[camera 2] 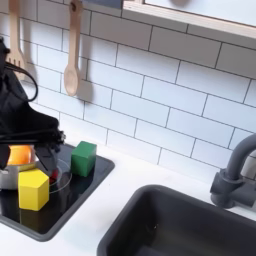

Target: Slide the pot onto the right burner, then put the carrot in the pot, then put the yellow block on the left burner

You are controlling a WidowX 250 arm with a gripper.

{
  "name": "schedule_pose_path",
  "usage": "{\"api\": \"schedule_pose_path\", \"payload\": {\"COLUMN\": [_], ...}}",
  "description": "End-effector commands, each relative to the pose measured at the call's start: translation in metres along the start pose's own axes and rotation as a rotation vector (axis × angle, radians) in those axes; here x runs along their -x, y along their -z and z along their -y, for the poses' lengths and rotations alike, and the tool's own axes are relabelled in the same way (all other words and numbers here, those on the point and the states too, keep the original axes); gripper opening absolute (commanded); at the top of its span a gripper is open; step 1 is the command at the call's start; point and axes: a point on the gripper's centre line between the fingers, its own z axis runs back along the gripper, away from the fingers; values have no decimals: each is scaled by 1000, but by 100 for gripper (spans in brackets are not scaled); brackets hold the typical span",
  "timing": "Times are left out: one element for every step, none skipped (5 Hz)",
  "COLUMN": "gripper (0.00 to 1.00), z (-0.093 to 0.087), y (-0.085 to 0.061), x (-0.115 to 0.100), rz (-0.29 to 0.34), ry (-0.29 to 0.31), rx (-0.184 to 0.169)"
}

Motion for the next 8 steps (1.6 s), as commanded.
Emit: {"api": "schedule_pose_path", "payload": {"gripper": [100, 100, 100, 100, 100, 100, 100, 100], "z": [7, 9, 15, 22, 28, 22, 25, 27], "y": [-9, -18, -24, -20, -24, -20, -23, -19], "x": [-5, -9, -2, 18, 24, 23, 22, 18], "rz": [122, 204, 273, 312, 337, 180, 53, 36], "ry": [16, 18, 35, 57, 52, -17, -3, 58], "rx": [79, 120, 213, 365, 376, 169, -167, -237]}}
